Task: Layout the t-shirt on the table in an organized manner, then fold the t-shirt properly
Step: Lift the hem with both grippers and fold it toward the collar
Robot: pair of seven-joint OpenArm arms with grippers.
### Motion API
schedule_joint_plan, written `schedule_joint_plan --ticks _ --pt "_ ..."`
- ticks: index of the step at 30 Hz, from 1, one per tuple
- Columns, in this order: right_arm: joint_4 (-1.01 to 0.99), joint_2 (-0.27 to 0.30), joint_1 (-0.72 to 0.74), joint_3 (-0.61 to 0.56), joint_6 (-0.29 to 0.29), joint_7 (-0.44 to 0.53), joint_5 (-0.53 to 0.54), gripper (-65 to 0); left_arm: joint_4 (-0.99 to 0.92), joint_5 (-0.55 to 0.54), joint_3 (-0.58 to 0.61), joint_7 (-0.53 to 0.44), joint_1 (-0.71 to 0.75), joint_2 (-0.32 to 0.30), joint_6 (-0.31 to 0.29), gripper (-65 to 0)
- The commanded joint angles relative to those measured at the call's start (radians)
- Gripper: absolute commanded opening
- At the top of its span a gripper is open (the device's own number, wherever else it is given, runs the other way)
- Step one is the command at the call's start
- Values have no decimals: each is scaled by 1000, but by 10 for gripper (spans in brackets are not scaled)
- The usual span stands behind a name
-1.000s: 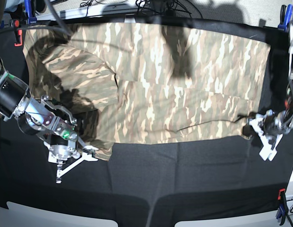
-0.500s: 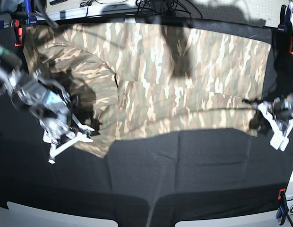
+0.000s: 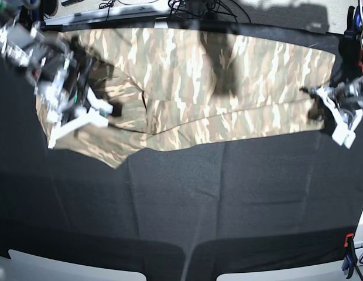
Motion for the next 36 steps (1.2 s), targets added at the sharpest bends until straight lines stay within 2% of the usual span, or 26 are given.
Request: schedule_joint_plan --ticks 1,10,11,14,16,20,22,25,27,29,33,36 --pt "14 16 0 11 -8 -2 -21 -650 17 -11 -10 -15 -5 -20 -3 -650" --pt "12 2 -53 11 -12 -15 -18 -650 17 -11 -10 -19 -3 -20 -3 -650" --pt "10 -5 -53 11 -12 -17 -18 -618 17 -11 -10 -19 -3 -19 -3 -650" --pt "-4 -50 -53 11 -13 -16 -18 -443 17 -11 -10 -19 -3 -20 -3 -650" --pt "-5 -89 -52 11 -48 -14 -18 -385 17 -11 -10 -19 -3 -20 -3 -650" --pt "-4 -163 -51 11 -137 -16 -31 -380 17 -11 -10 -19 -3 -20 -4 -650" --pt "-4 -195 -48 12 -165 -13 -105 -380 17 -11 -10 -19 -3 -20 -3 -650" --pt "-4 -244 -29 45 -242 -7 -245 -381 17 -12 -10 -19 -3 -19 -3 -650" --pt "-4 -290 -24 122 -278 -13 -292 -381 17 -12 -10 -19 -3 -19 -3 -650" --pt "-4 -351 -24 248 -289 -6 -265 -381 17 -12 -10 -19 -3 -19 -3 -650" --pt "-4 -457 -24 562 -287 88 -62 -381 17 -12 -10 -23 -3 -19 -4 -650" --pt "-5 -489 -25 794 -244 166 146 -381 17 -12 -10 -23 -3 -19 -4 -650"
